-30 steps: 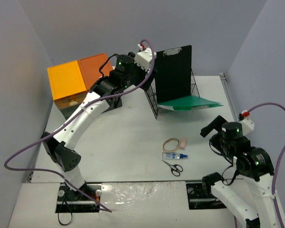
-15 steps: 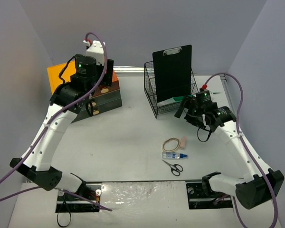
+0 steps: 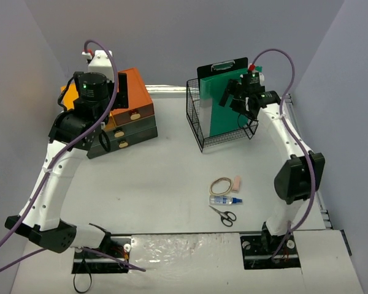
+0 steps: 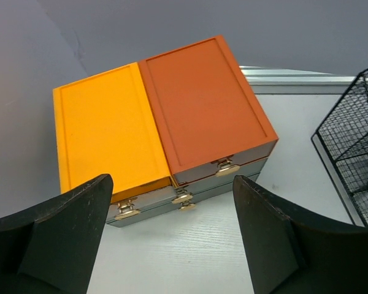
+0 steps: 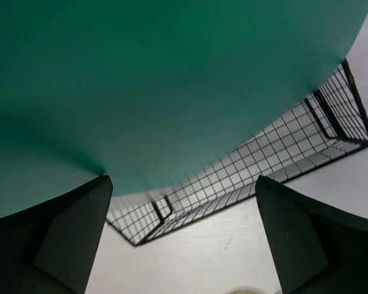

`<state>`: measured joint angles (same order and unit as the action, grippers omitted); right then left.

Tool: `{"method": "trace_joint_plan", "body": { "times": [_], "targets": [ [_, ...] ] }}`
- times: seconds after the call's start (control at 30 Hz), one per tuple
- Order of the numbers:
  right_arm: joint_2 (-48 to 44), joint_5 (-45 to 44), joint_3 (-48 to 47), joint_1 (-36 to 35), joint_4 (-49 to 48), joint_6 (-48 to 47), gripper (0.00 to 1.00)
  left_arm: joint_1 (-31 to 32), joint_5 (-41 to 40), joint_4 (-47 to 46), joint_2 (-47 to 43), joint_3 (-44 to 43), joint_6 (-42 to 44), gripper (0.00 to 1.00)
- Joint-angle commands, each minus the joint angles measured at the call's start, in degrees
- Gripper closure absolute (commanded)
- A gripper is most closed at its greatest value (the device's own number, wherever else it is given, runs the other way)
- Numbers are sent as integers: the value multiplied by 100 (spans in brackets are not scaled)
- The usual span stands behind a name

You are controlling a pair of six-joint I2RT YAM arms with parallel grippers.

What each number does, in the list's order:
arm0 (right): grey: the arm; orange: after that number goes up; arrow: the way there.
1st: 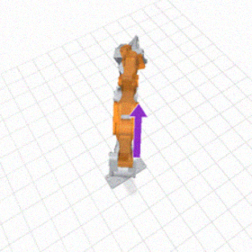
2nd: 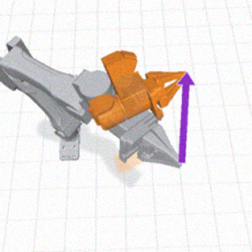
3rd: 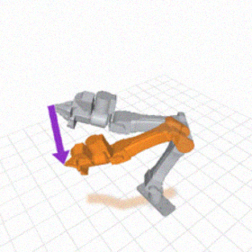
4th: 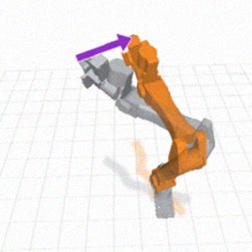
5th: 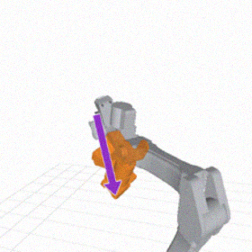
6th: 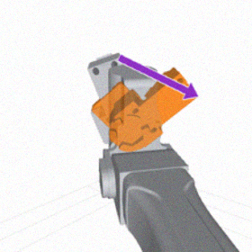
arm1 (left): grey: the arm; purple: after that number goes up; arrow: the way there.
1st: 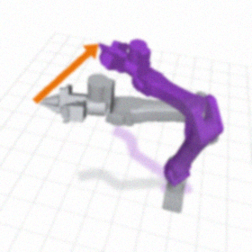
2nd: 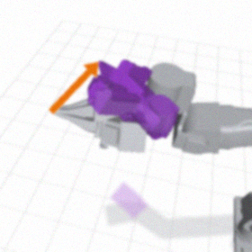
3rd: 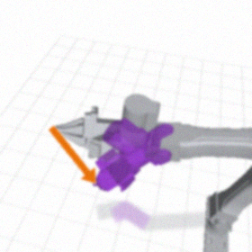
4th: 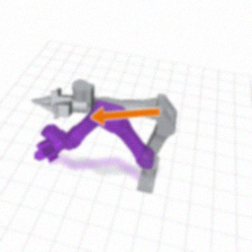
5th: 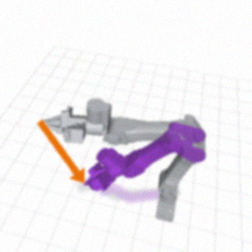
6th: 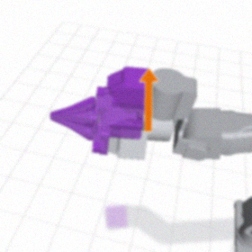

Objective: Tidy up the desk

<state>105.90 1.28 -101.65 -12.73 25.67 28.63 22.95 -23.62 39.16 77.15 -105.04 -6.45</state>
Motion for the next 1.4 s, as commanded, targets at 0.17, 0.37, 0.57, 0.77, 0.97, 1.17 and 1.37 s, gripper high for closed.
{"method": "trace_joint_plan", "body": {
  "times": [0.17,0.37,0.57,0.77,0.97,1.17,1.37],
  "targets": [
    [253,563,-480,-37,-214,-139,0,-1268,324,-499,-149,582,-614,24],
    [-675,555,-43,-54,-264,-121,0,-1722,467,-1139,44,1062,-909,24],
    [-1447,1063,494,-195,-318,13,0,-2011,160,-1300,346,1128,-1283,25],
    [-1318,2114,710,-820,-582,-252,0,-2197,-454,-1355,509,1233,-1476,25],
    [-967,2043,506,-1616,-1055,-340,0,-2225,-1651,-1030,603,1276,-1643,25],
    [-659,2112,278,-1627,-1264,-366,0,-2260,-2232,-1026,573,1425,-1613,25],
    [-300,2320,136,-1635,-1446,-416,0,-2568,-2248,-755,683,1493,-2132,25]
  ]
}}
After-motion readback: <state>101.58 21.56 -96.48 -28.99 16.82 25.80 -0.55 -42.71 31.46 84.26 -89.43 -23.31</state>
